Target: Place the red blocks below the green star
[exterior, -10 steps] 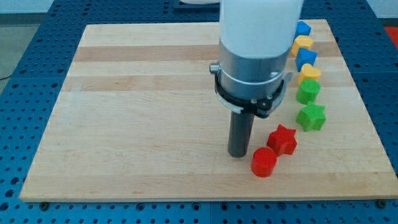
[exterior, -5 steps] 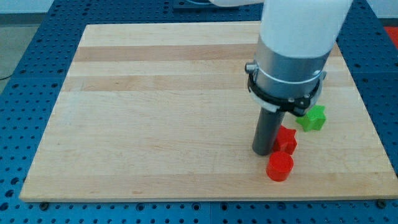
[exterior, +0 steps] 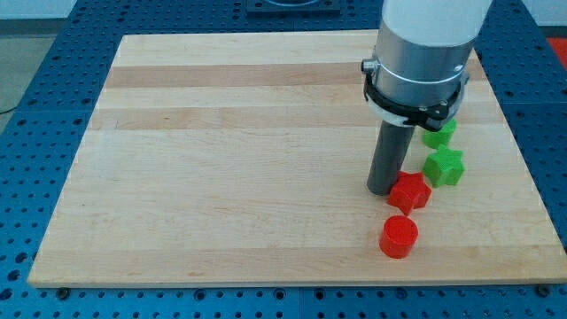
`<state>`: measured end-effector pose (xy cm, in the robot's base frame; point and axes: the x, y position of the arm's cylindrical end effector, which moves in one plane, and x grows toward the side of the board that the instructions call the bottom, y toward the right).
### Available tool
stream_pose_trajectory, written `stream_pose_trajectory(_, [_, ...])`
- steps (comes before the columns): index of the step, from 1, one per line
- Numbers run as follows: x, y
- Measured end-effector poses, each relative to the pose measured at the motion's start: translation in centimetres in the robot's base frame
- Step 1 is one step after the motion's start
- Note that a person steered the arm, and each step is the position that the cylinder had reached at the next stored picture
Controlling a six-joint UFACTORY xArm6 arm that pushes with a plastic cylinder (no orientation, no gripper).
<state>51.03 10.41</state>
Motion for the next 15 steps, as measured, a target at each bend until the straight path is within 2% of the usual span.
stream_pose_trajectory(3, [0.0, -0.2])
stream_pose_trajectory(5, [0.0, -4.5])
stream_pose_trajectory(8, [6.7, -6.1])
stream_pose_trajectory(9, [7.4, -5.8])
stream_pose_trajectory(15, [7.4, 4.3])
